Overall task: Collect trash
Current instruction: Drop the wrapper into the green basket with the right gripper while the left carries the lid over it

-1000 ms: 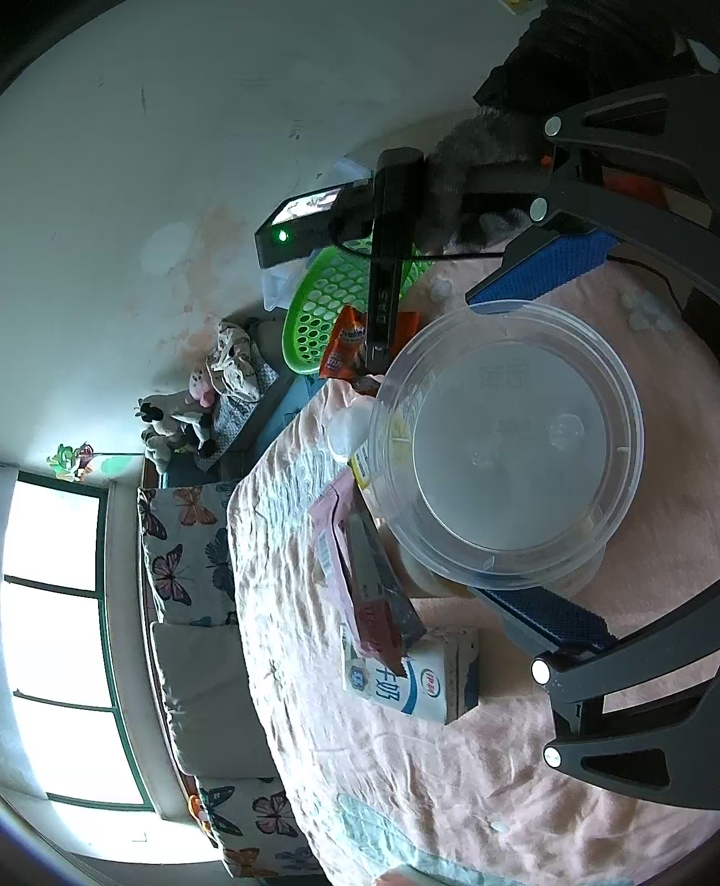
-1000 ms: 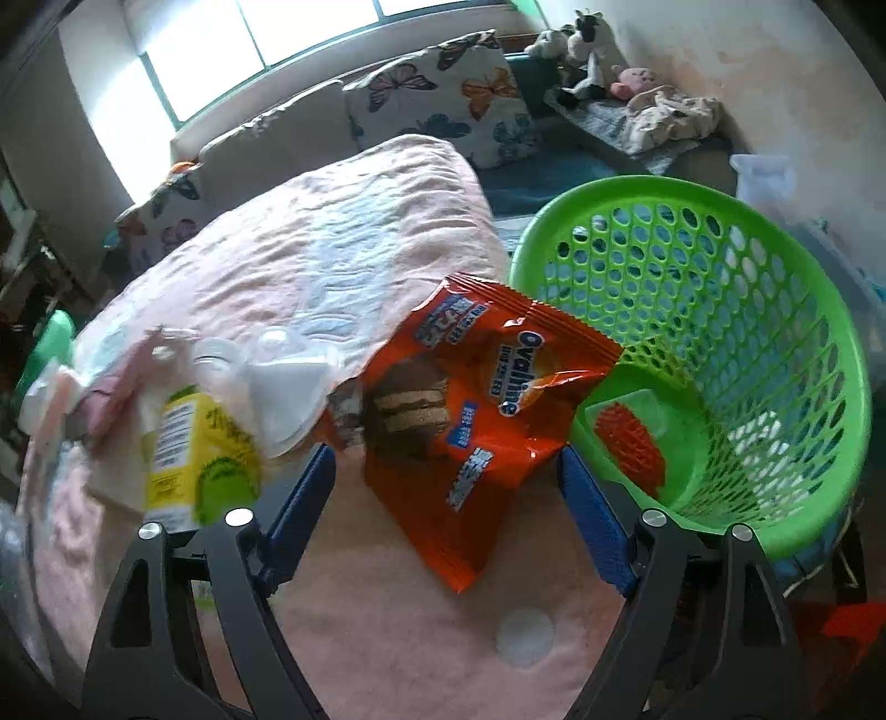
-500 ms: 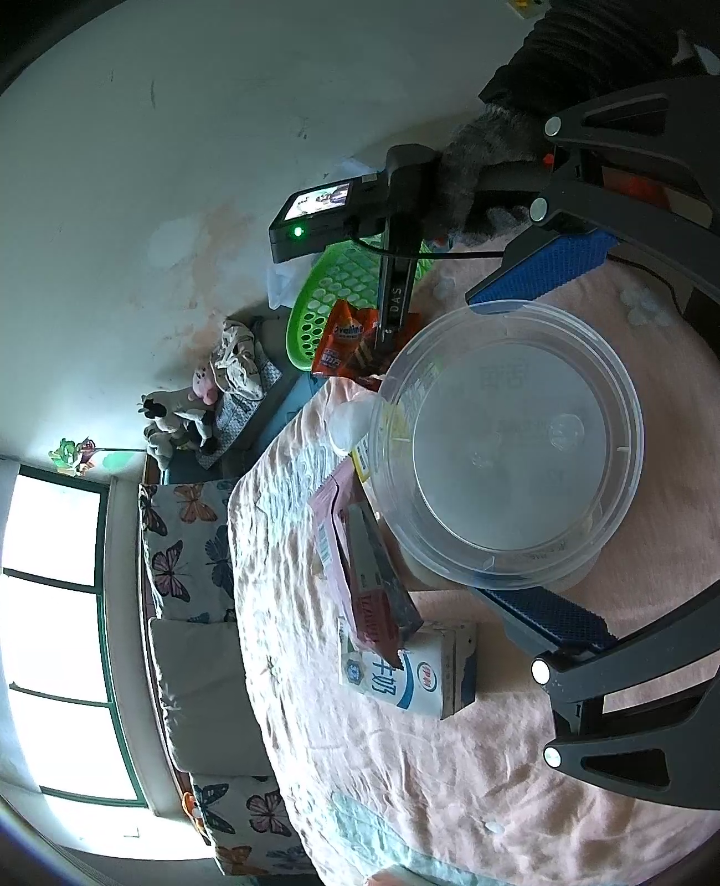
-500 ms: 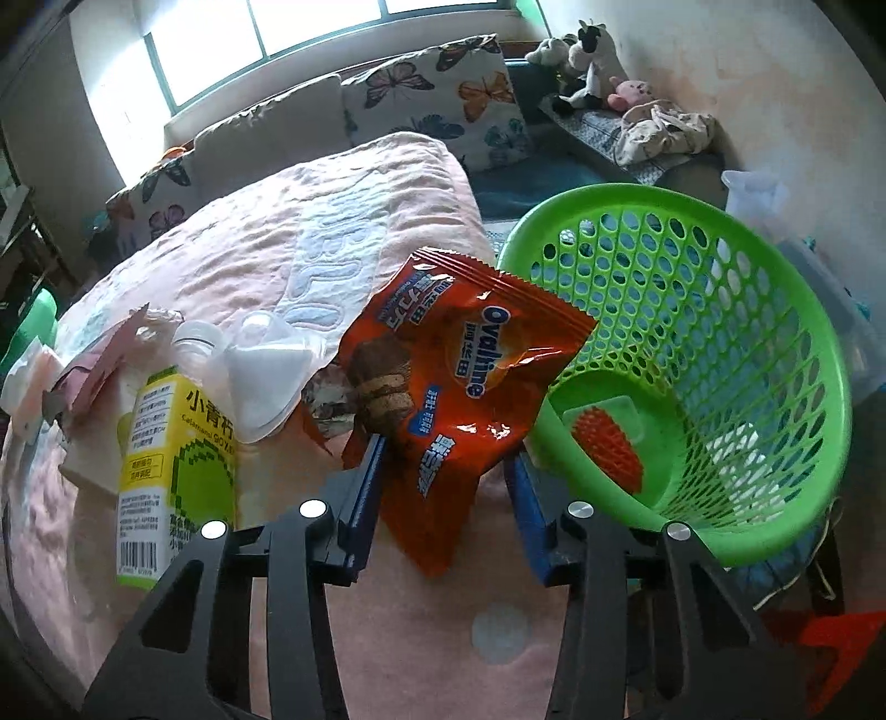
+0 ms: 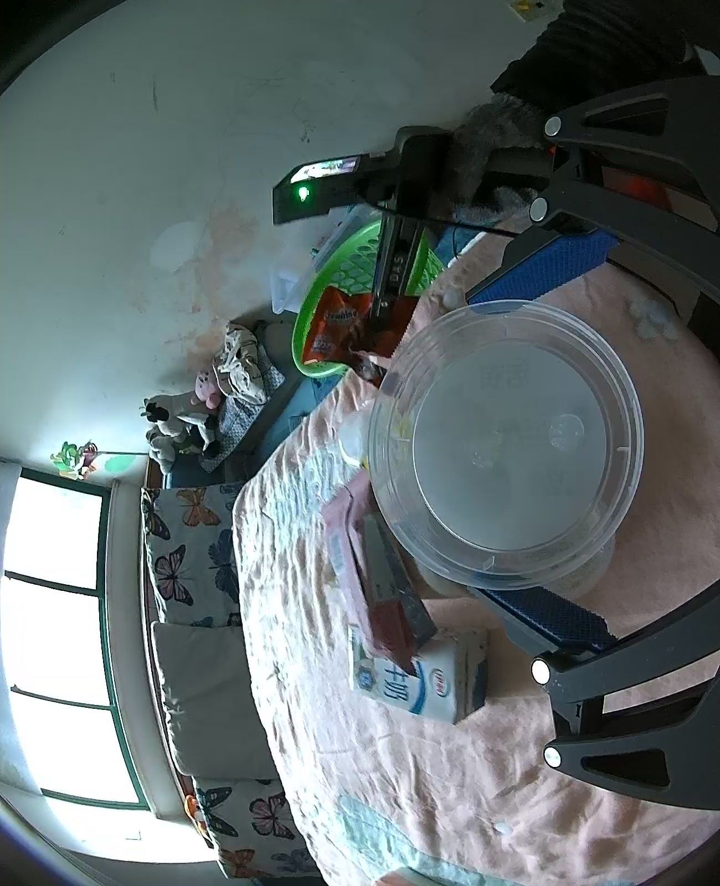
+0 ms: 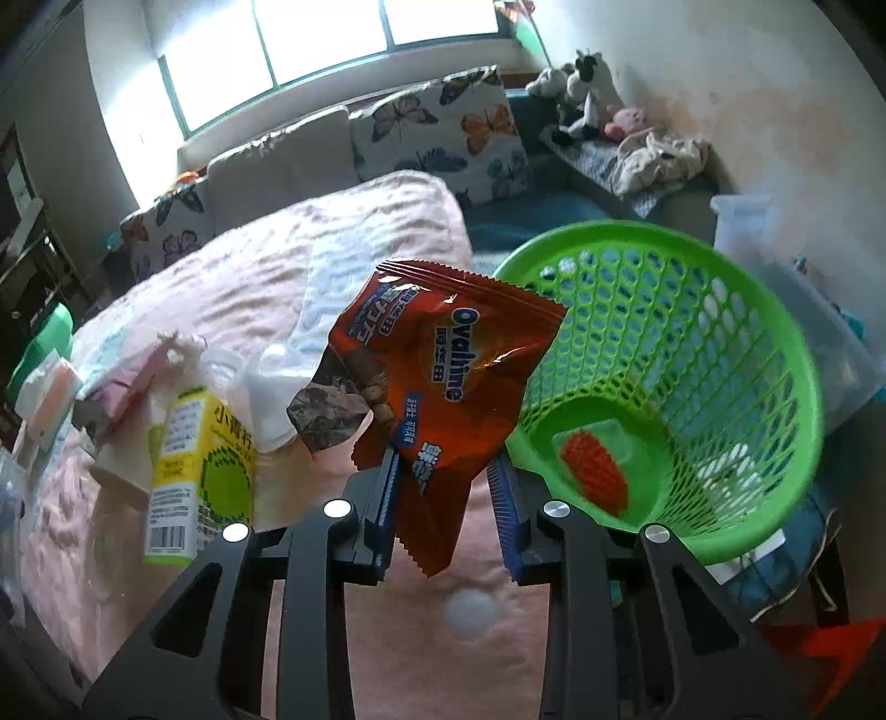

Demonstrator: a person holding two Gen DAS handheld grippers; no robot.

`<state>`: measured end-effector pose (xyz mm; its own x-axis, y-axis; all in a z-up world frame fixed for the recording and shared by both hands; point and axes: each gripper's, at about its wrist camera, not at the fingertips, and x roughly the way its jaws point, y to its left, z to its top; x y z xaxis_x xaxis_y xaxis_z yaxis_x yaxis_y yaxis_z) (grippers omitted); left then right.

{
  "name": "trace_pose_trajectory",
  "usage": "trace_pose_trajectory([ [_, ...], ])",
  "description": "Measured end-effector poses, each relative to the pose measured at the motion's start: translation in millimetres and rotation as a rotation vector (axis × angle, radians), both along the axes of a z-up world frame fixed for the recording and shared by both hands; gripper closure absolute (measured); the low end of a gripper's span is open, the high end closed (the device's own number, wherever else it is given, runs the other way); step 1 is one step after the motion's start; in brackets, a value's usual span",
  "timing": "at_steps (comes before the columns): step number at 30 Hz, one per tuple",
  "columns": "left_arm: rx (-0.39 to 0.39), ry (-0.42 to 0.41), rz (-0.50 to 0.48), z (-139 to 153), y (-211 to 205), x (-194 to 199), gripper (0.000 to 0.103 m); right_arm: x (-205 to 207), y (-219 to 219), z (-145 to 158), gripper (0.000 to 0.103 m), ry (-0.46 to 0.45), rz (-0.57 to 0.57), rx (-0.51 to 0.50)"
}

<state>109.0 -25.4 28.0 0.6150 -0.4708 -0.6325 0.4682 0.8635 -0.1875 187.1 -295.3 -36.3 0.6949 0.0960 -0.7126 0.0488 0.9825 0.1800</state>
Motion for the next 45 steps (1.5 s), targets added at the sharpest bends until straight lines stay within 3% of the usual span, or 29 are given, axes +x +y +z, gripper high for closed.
trace_pose_trajectory([
  [6,0.007,-0.022,-0.029,12.3,-23.7,10.4,0.013,-4.9,-39.0,14.4,0.072,-0.024,-0.046,-0.003],
  [13,0.01,-0.029,-0.082,27.9,-67.1,34.6,0.013,2.3,-87.6,6.8,0.067,0.016,-0.081,0.01],
  [19,0.041,-0.037,-0.119,35.9,-110.7,61.1,0.013,6.4,-115.2,-0.8,0.045,0.031,-0.115,0.014],
  [22,0.037,-0.012,-0.135,35.3,-128.1,76.5,0.013,6.1,-127.9,-3.2,0.041,0.032,-0.126,0.022],
  [30,0.095,0.022,-0.171,24.6,-184.4,111.5,0.013,-11.4,-145.8,-0.3,0.036,0.015,-0.139,0.017],
  [37,0.127,0.056,-0.199,9.9,-224.0,130.1,0.013,-39.8,-148.6,6.0,0.032,-0.025,-0.141,-0.053],
  [45,0.168,0.111,-0.213,-12.1,-259.8,146.9,0.013,-57.3,-155.8,1.5,0.031,-0.031,-0.157,-0.016],
])
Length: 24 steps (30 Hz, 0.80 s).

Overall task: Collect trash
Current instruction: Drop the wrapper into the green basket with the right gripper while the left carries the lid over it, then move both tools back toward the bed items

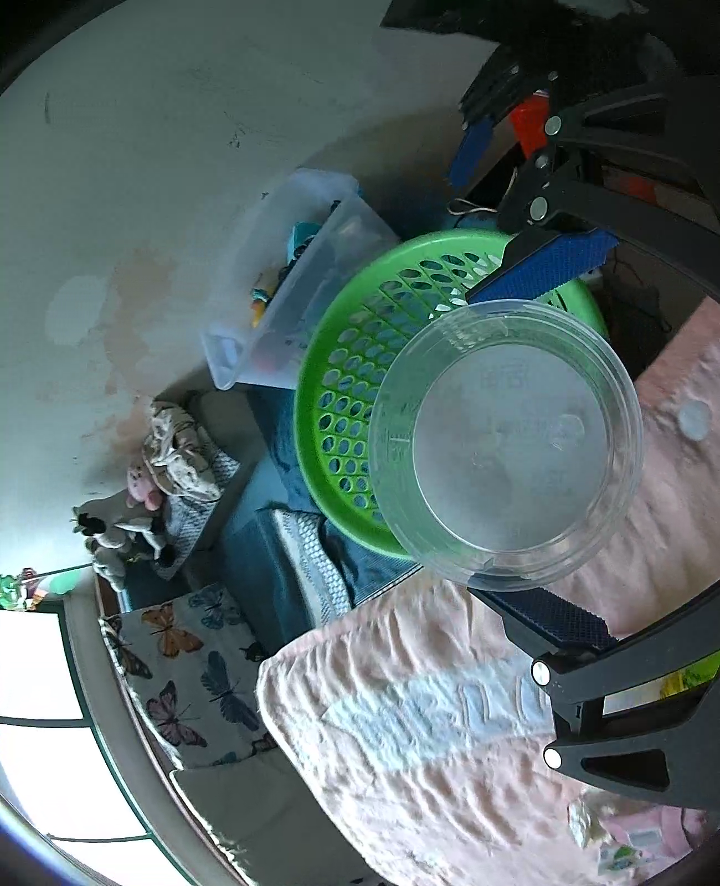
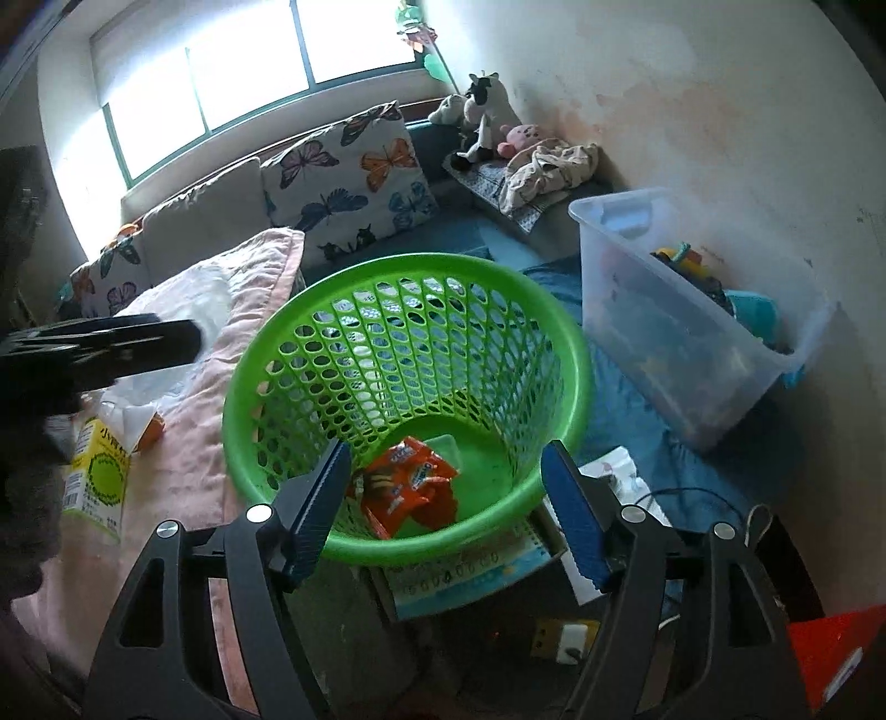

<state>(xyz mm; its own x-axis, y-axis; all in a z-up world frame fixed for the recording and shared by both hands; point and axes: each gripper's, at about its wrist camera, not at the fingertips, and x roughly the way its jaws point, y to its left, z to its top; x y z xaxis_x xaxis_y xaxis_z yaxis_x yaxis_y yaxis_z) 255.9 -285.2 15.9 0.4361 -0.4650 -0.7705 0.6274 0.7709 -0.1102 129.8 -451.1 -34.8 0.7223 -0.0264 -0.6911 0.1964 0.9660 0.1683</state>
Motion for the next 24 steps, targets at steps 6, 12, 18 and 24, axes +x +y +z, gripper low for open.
trace_pose_trajectory([
  [6,0.016,0.033,-0.004,-18.5,-17.3,6.1,0.012,-7.4,-2.9,-5.8,0.031,0.007,-0.007,0.017],
  [12,-0.004,0.05,-0.003,-23.2,-23.4,6.6,0.009,-13.5,-3.7,-8.6,0.031,0.009,-0.014,0.025],
  [18,-0.032,0.019,0.023,-8.5,-4.7,-6.8,0.009,-18.5,1.6,-2.5,0.031,-0.006,-0.005,0.03],
  [24,-0.048,-0.035,0.074,11.2,35.1,-32.2,0.009,-25.7,18.2,7.7,0.031,-0.03,0.044,0.023],
])
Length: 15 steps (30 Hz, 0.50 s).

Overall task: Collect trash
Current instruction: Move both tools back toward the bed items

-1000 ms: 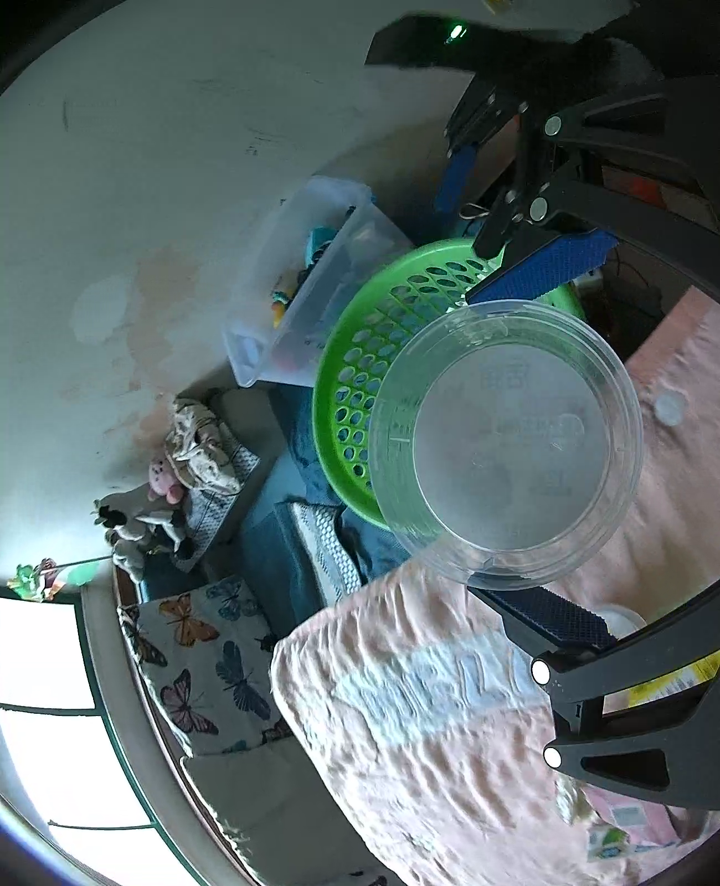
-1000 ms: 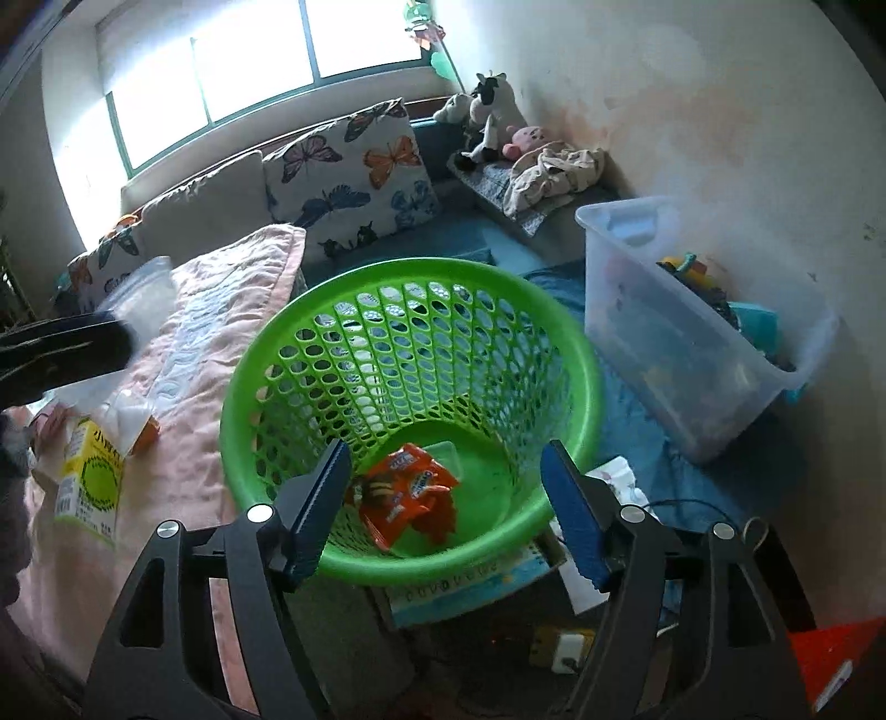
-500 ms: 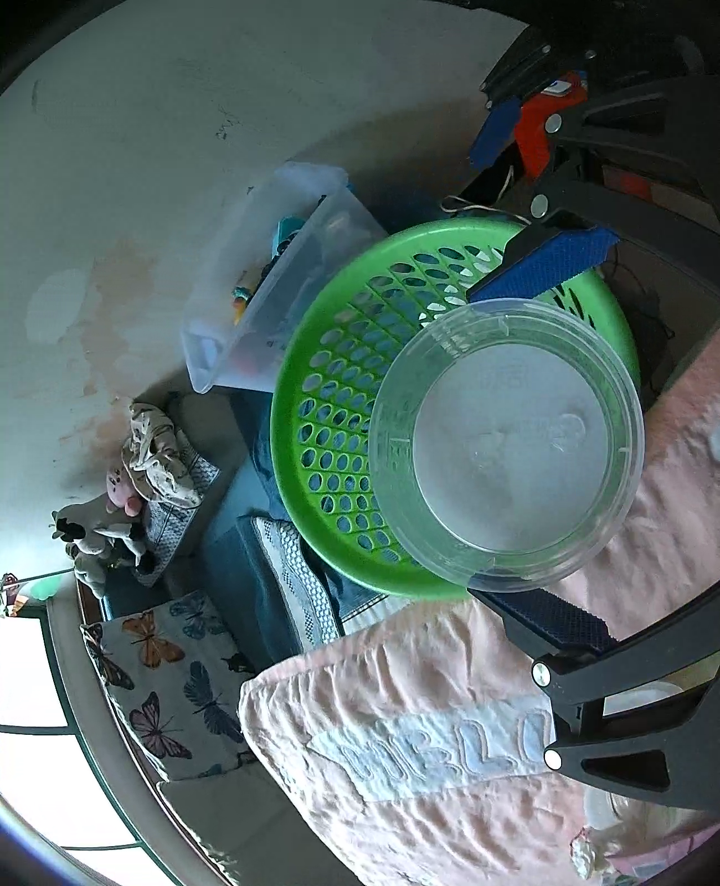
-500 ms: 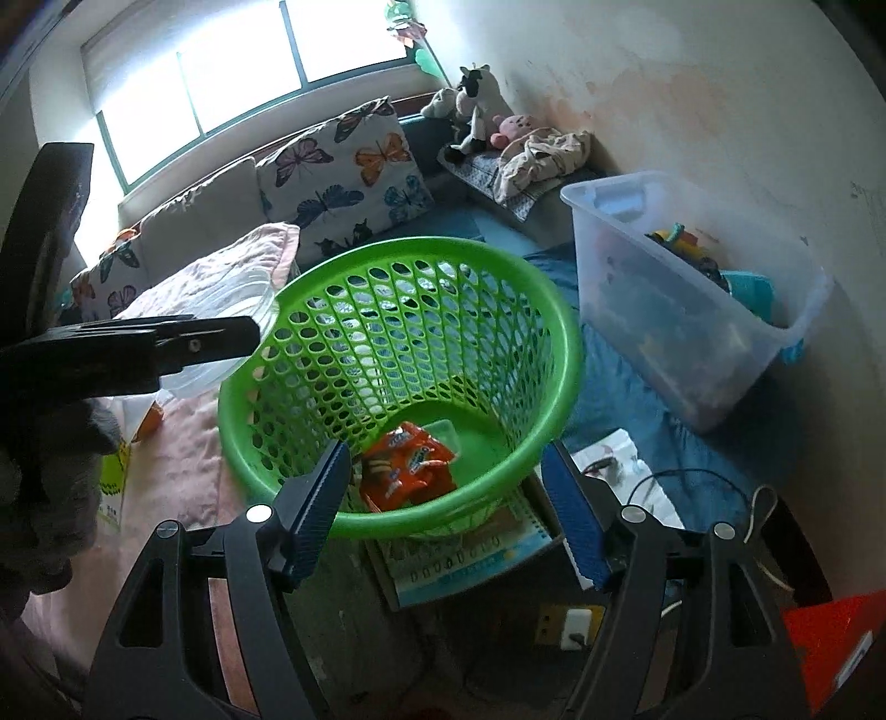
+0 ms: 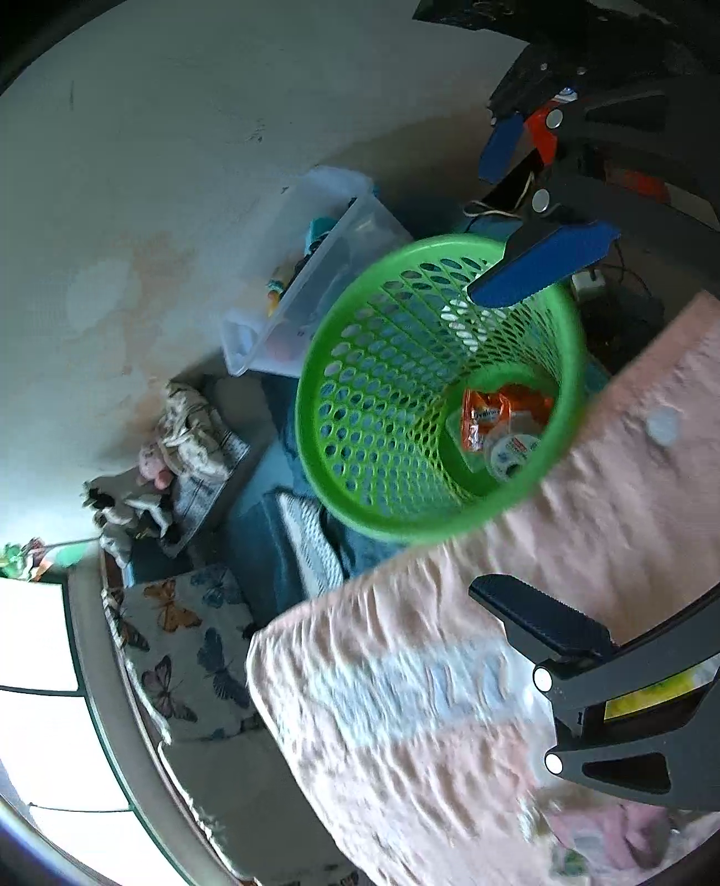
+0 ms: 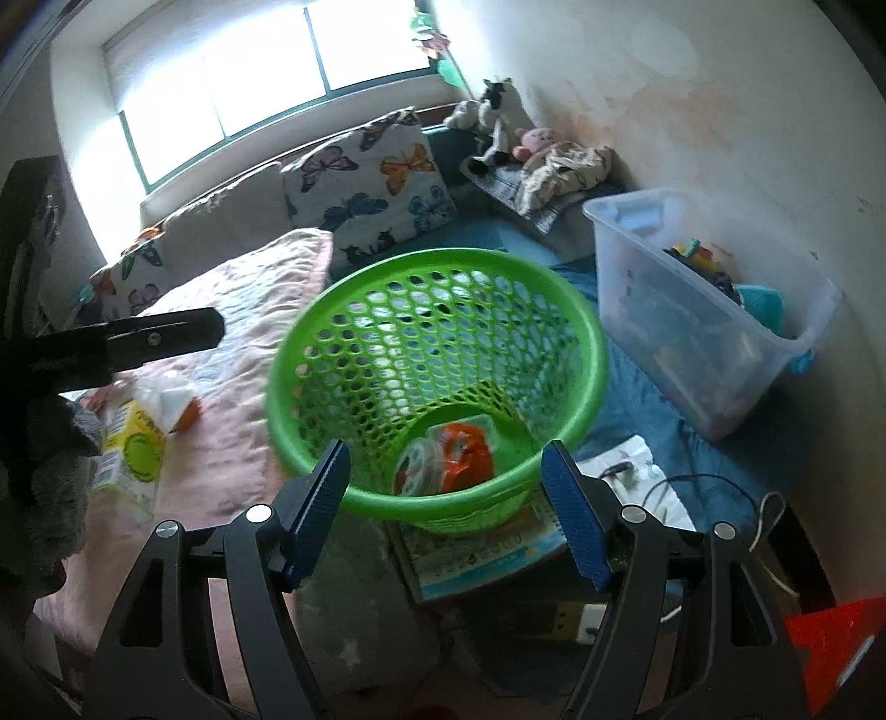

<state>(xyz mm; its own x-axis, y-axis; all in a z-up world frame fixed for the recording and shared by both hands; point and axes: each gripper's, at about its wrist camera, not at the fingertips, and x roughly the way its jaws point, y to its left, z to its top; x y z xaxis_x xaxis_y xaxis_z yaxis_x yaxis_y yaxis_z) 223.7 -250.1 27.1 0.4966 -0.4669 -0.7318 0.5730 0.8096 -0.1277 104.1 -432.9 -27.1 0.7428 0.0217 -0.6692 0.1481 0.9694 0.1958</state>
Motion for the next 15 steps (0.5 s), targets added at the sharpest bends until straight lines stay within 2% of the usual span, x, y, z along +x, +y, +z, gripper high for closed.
trace_pose_trajectory([
  [5,-0.029,-0.037,0.056,11.7,43.2,-24.1,0.009,-2.9,24.3,9.1,0.029,-0.018,0.059,-0.005],
  [15,-0.057,-0.081,0.181,16.0,130.2,-60.0,0.009,7.4,75.1,24.6,0.026,-0.036,0.183,-0.009],
])
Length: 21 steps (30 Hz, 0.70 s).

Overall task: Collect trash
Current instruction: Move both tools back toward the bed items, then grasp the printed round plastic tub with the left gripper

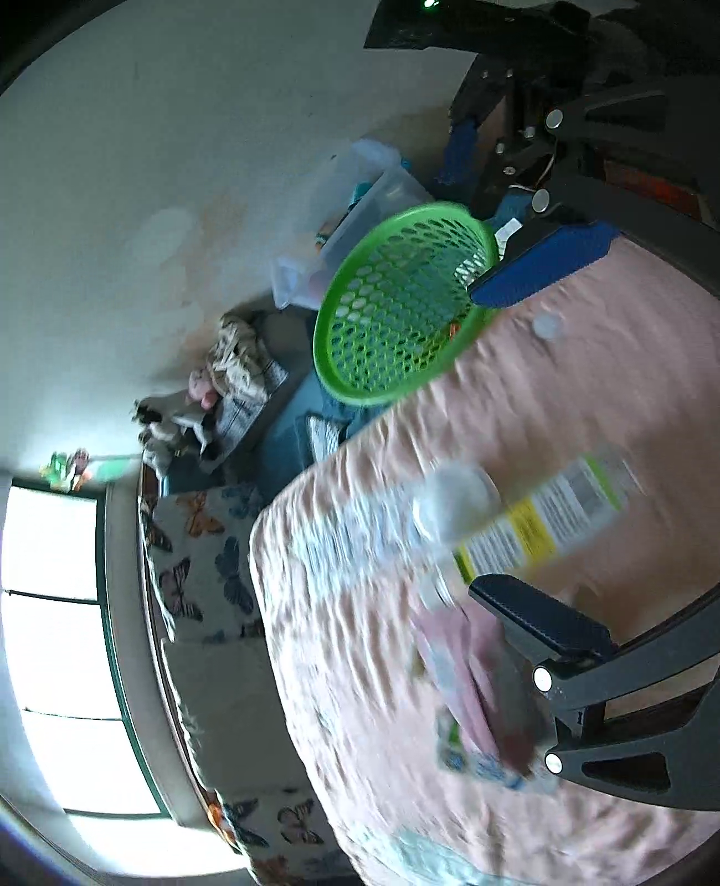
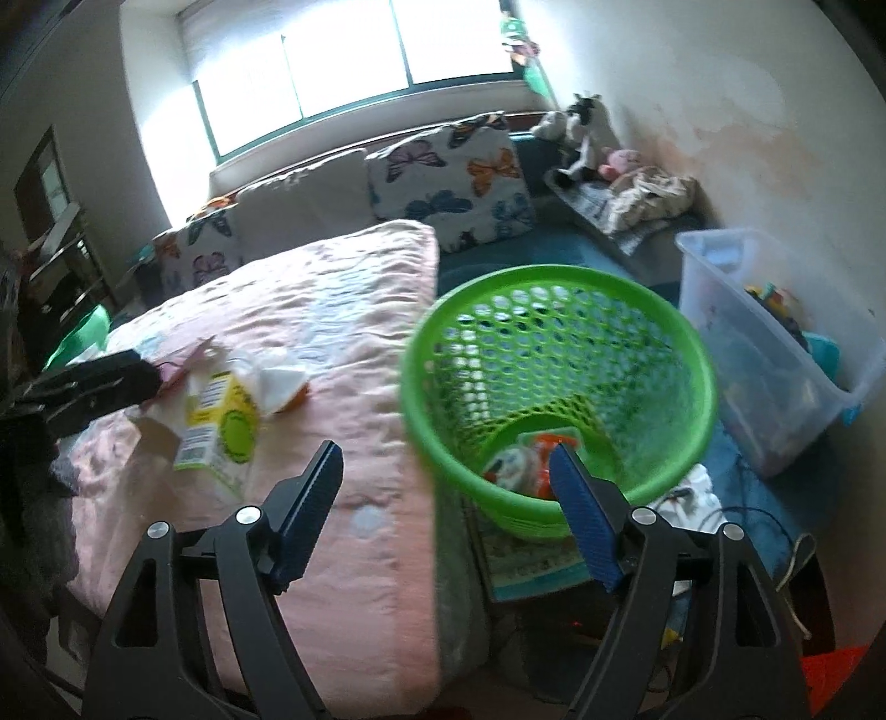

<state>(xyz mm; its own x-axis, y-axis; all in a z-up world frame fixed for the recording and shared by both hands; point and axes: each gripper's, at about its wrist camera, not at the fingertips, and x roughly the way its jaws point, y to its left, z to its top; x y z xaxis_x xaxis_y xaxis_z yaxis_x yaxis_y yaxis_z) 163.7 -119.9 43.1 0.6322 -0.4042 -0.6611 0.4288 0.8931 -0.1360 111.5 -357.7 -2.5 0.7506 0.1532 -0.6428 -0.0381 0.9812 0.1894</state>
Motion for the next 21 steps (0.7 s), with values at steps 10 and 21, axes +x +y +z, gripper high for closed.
trace_pose_trajectory([
  [10,-0.006,0.003,0.11,-15.3,75.4,-28.7,0.009,12.5,45.6,8.5,0.025,-0.011,0.098,-0.006],
  [21,0.036,0.105,0.146,-64.2,114.7,-30.3,0.009,19.7,83.2,6.6,0.024,-0.001,0.168,-0.026],
])
